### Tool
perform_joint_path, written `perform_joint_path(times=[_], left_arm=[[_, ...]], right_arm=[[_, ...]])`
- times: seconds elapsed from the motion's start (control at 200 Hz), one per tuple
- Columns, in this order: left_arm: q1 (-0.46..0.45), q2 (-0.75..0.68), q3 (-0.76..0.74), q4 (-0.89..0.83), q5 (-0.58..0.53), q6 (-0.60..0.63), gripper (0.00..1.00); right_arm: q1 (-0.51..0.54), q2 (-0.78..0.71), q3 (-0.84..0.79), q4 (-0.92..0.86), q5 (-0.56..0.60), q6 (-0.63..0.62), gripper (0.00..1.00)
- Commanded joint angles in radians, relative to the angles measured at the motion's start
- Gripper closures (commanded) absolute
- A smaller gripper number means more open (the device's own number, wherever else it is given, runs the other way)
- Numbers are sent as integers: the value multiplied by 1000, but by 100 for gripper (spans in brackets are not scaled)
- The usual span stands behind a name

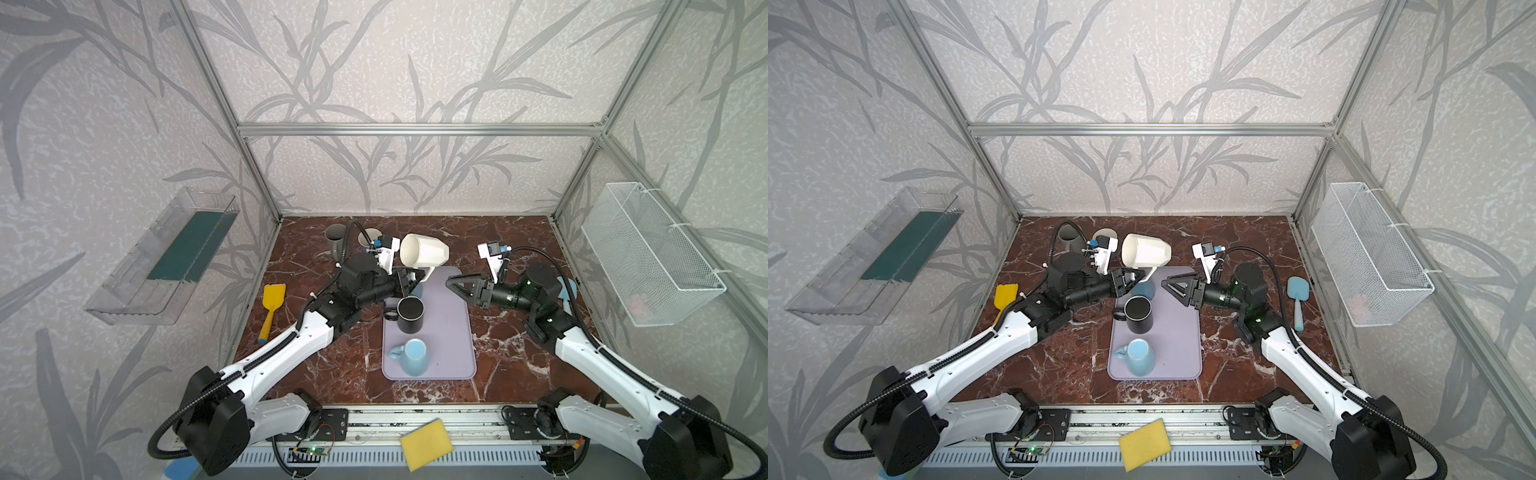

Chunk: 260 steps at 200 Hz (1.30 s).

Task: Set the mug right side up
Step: 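Open the right gripper and rotate the white mug upright with the left gripper, then carry the upright white mug beside the lavender mug with the left gripper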

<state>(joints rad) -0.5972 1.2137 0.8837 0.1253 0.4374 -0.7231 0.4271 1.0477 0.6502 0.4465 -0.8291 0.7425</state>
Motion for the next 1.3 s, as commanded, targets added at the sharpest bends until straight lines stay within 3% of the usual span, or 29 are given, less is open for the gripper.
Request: perform_joint_path(times=[0.0, 0.43, 0.76, 1.295], left_arm=[[21, 10, 73, 54, -10, 46, 100], [96, 123, 189, -62, -15, 111, 100], [131, 239, 312, -206, -87, 202, 100], [157, 468, 543, -443, -219, 334, 100]], right_arm=[[-9, -28, -15, 1, -4, -11, 54], [-28, -87, -51, -101, 24, -65, 55], [-30, -133, -39, -241, 74, -168, 55], [-31, -138, -57, -261, 82, -183, 57]])
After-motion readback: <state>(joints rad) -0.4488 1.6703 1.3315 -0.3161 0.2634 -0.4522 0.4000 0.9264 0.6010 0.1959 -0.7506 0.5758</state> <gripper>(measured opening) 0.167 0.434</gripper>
